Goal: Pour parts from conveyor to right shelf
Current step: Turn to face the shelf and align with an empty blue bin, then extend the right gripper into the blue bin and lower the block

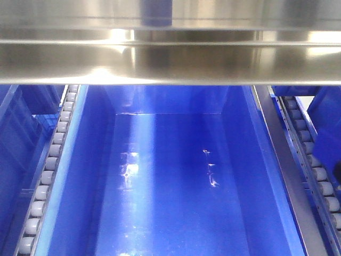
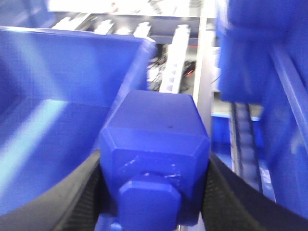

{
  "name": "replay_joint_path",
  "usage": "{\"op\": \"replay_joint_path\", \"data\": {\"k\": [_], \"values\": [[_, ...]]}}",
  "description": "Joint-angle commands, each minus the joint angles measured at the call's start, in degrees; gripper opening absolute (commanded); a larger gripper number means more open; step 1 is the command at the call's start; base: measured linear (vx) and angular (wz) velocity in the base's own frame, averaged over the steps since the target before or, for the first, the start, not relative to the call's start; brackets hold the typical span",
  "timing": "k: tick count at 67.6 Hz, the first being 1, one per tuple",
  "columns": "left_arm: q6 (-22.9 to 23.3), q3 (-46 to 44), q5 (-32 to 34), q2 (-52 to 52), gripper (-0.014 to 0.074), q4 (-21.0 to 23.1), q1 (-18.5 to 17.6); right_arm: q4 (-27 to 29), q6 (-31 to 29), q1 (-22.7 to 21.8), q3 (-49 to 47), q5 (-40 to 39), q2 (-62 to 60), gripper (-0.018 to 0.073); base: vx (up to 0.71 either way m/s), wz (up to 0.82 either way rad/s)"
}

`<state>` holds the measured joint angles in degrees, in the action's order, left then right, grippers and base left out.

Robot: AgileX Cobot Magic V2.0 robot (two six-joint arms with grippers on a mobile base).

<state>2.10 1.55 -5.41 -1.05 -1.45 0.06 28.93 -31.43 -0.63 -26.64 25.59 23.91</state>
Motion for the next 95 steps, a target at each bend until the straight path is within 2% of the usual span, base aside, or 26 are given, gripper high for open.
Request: {"op": "replay_joint_path", "data": {"k": [1,7,17,29,43,56,67,73,85,95], "values": [[0.42,-1.12,4.16,-0.30,-0.0006,0.35,-0.20,0.47,-2.35,-0.11,-6.70,1.16,5.03,0.0008,0.00,0.00],[0.42,-1.12,4.16,-0.30,-0.0006,0.35,-0.20,0.59,-3.64,0.94,-9.43,2.81,9.46,0.0009,0.00,0.00],[0.42,-1.12,4.16,-0.30,-0.0006,0.35,-0.20,0.49,-4.84,7.45,-14.02,2.38,17.14,0.0013,0.00,0.00],[0.42,-1.12,4.16,-0.30,-0.0006,0.35,-0.20,0.47,-4.85,13.27,-19.12,1.96,26.41,0.0015,0.00,0.00],[0.42,-1.12,4.16,-0.30,-0.0006,0.35,-0.20,-2.29,-3.91,20.78,-24.65,1.96,37.62,0.0015,0.00,0.00],[0.42,-1.12,4.16,-0.30,-0.0006,0.35,-0.20,-10.70,5.59,26.38,-31.70,3.61,48.05,0.0015,0.00,0.00],[0.42,-1.12,4.16,-0.30,-0.0006,0.35,-0.20,-20.30,16.36,29.96,-39.27,9.73,57.15,0.0015,0.00,0.00],[0.42,-1.12,4.16,-0.30,-0.0006,0.35,-0.20,-23.13,20.70,31.22,-43.02,13.87,61.91,0.0020,0.00,0.00],[0.42,-1.12,4.16,-0.30,-0.0006,0.35,-0.20,-23.24,24.23,31.90,-49.51,20.26,70.55,0.0053,0.00,0.00],[0.42,-1.12,4.16,-0.30,-0.0006,0.35,-0.20,-22.99,26.42,31.90,-53.34,24.24,75.65,0.0157,0.00,0.00]]}}
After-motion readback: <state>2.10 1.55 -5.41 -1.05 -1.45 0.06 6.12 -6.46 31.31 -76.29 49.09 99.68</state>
